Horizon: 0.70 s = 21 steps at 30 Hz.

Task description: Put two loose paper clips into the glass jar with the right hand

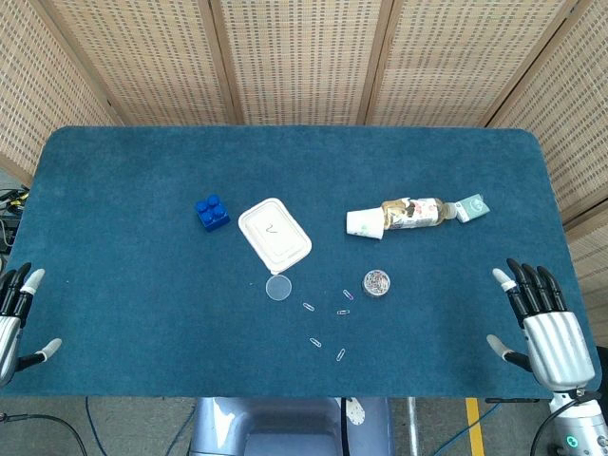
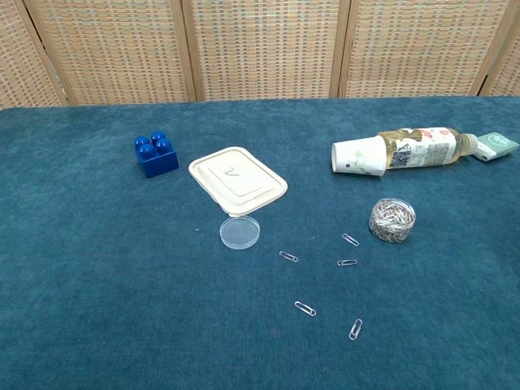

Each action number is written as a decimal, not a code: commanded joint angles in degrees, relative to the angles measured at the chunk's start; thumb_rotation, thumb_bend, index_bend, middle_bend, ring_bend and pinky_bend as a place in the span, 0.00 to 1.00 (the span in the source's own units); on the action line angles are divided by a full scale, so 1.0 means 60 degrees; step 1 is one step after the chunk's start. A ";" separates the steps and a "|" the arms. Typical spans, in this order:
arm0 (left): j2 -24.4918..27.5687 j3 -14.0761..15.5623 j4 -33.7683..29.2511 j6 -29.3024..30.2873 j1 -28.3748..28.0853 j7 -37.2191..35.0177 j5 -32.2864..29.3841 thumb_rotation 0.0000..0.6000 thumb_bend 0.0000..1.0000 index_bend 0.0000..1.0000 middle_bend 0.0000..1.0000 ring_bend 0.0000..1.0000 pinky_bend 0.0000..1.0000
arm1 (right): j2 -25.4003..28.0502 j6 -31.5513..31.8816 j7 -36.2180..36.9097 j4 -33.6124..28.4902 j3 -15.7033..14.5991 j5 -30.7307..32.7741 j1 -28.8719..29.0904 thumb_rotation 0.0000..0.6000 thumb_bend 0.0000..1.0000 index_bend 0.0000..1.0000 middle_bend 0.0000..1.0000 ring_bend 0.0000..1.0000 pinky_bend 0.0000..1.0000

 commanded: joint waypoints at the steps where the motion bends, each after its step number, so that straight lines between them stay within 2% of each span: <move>1: -0.0002 -0.0005 0.0001 0.0000 -0.0002 0.0002 -0.0007 1.00 0.00 0.00 0.00 0.00 0.00 | -0.0001 -0.0026 -0.0014 -0.0002 -0.0010 -0.0003 0.0008 1.00 0.00 0.08 0.00 0.00 0.00; 7: -0.0020 -0.0018 0.0010 -0.0015 -0.0011 0.0009 -0.0034 1.00 0.00 0.00 0.00 0.00 0.00 | -0.0030 -0.0217 -0.0201 0.0020 -0.0072 -0.0046 0.0074 1.00 0.00 0.08 0.00 0.00 0.00; 12: -0.0086 -0.0054 0.0060 -0.0105 -0.0056 0.0076 -0.0130 1.00 0.00 0.00 0.00 0.00 0.00 | -0.0070 -0.1053 -0.0435 0.0152 -0.0254 -0.0517 0.0572 1.00 0.00 0.11 0.00 0.00 0.00; 17: -0.0114 -0.0169 0.0055 -0.0184 -0.0117 0.0145 -0.0327 1.00 0.00 0.00 0.00 0.00 0.00 | 0.0079 -0.2927 0.0054 0.0242 -0.0350 -0.1561 0.2057 1.00 0.07 0.27 0.00 0.00 0.00; 19: -0.0114 -0.0265 0.0047 -0.0291 -0.0163 0.0126 -0.0553 1.00 0.00 0.00 0.00 0.00 0.00 | -0.0036 -0.4577 0.0265 0.0082 -0.0412 -0.2043 0.3213 1.00 0.15 0.32 0.00 0.00 0.00; 21: -0.0096 -0.0312 0.0024 -0.0335 -0.0192 0.0133 -0.0647 1.00 0.00 0.00 0.00 0.00 0.00 | -0.0165 -0.5515 0.0380 0.0017 -0.0327 -0.1862 0.3828 1.00 0.20 0.33 0.00 0.00 0.00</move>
